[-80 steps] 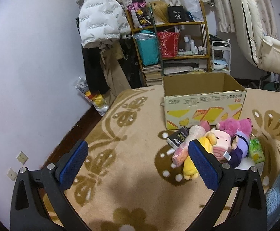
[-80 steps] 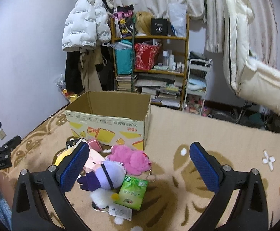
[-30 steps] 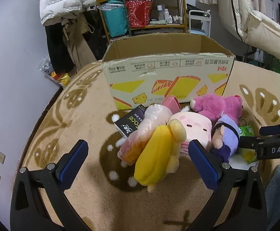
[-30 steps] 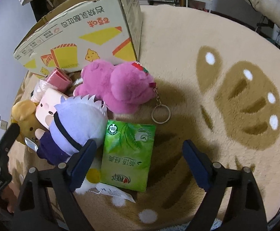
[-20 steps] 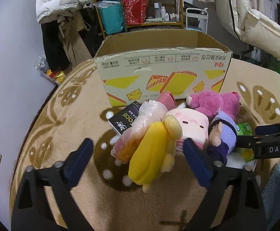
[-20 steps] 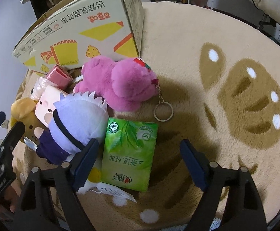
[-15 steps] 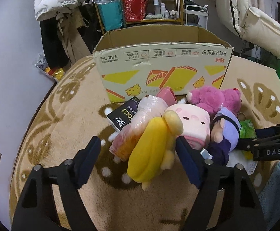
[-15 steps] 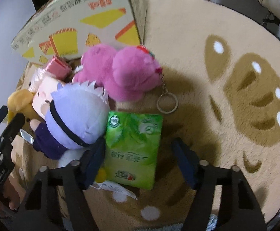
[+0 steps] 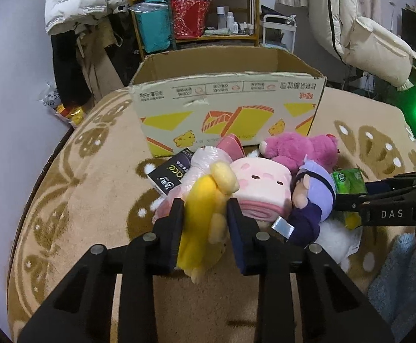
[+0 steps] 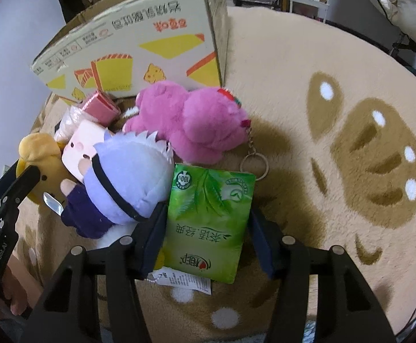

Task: Organize soft objects
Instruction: 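Grasp the green tissue pack with the right tool while the left tool grasps the yellow plush, then lift both held items and carry them over the cardboard box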

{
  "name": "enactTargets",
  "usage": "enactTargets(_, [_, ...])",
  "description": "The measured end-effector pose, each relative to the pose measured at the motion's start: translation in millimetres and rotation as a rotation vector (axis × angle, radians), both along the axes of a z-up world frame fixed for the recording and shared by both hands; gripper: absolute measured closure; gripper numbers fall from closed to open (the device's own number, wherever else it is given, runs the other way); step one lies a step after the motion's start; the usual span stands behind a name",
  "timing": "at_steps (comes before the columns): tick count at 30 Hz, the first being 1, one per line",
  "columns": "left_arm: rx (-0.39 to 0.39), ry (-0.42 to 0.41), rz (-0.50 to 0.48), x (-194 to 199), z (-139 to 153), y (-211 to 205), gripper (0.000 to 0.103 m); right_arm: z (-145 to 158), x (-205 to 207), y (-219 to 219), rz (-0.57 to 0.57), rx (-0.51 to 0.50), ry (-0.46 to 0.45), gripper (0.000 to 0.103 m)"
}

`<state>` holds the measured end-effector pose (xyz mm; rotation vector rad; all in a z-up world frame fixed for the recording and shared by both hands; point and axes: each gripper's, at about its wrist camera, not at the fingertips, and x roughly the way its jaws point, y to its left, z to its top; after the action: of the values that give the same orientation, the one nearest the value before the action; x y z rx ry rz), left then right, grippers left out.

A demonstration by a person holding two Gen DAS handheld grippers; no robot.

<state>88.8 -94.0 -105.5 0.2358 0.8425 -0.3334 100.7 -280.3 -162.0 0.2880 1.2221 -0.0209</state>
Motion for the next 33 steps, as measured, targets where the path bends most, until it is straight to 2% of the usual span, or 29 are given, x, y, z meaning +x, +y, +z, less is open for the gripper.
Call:
enactTargets(7, [-0.029,-0.023,0.020,-5.8,9.2,8.4,0.074,10.9,4.9,6.8,-0.015,-0.025,-0.059,0.044])
enactTargets(17, [-0.038,-0.081,0.052,-22.7,26.1,16.0,0.074,48.1,1.8,24.4,0.011,-0.059,-0.252,0.044])
enactTargets(19, [-0.043,-0.081,0.065,-23.6,29.0,18.6,0.074,60.5,-14.6,7.0,0.028,-0.071,-0.282,0.044])
enactTargets(26, [-0.040,-0.099,0.087,-29.6,38.6,24.3,0.075,89.5,-33.3,-2.9,0.083,-0.127,-0.378,0.044])
enactTargets(29, [-0.033,-0.102,0.091,-28.1,41.3,23.3,0.075,102.4,-33.8,1.3,0.074,-0.139,-0.411,0.044])
enactTargets(33, [-0.036,-0.144,0.076,-29.3,50.8,23.3,0.076,121.1,-36.1,1.1,0.057,-0.129,-0.463,0.044])
